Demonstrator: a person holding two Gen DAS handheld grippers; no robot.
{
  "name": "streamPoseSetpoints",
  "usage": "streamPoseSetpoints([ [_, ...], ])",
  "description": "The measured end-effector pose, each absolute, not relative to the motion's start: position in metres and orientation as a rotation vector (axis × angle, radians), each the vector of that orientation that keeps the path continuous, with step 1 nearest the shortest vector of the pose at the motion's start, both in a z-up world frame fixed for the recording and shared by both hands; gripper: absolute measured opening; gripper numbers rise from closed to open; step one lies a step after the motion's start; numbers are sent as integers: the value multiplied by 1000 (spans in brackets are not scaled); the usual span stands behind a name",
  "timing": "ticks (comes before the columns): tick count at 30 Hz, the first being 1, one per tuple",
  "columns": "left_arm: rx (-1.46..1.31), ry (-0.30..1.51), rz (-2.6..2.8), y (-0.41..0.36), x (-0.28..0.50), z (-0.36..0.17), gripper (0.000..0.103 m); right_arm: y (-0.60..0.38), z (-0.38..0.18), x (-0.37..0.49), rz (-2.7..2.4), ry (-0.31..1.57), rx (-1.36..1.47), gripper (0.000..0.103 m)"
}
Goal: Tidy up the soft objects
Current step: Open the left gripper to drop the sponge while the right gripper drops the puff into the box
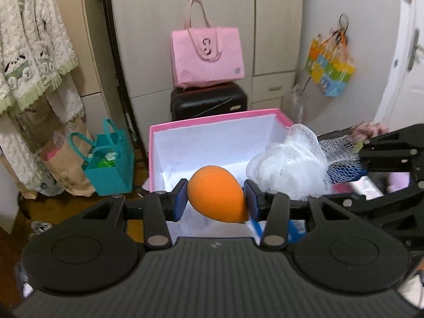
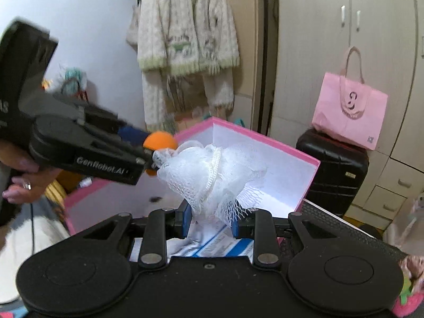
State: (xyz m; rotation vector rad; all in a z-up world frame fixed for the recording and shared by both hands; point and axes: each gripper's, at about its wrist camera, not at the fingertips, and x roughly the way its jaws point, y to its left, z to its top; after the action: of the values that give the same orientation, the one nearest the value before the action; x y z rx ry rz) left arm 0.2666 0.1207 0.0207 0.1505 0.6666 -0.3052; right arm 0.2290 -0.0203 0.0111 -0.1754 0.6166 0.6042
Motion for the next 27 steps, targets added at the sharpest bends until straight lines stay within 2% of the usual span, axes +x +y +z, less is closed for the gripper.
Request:
streamPoseSetpoints([
  [12, 254, 712, -279, 112, 296, 4, 45, 15, -13, 271, 611, 775, -355, 32],
  [15, 248, 695, -272, 111, 298, 3, 46, 25, -15, 279, 623, 811, -378, 37],
  [16, 250, 691, -269, 111, 300, 2, 47, 25, -15, 282, 621, 816, -374, 45],
  [18, 255, 686, -257, 110, 300, 1, 58, 25, -16, 288, 639, 837, -341, 56],
  [19, 255, 681, -258, 112, 300, 2, 59, 22, -16, 290, 644, 843, -307, 61],
  [21, 263, 673, -262, 111, 297, 4, 62, 15, -14, 293, 664, 856, -245, 67],
  [27, 227, 649, -274, 119, 282, 25, 71, -11, 0, 281, 656, 802, -151, 74],
])
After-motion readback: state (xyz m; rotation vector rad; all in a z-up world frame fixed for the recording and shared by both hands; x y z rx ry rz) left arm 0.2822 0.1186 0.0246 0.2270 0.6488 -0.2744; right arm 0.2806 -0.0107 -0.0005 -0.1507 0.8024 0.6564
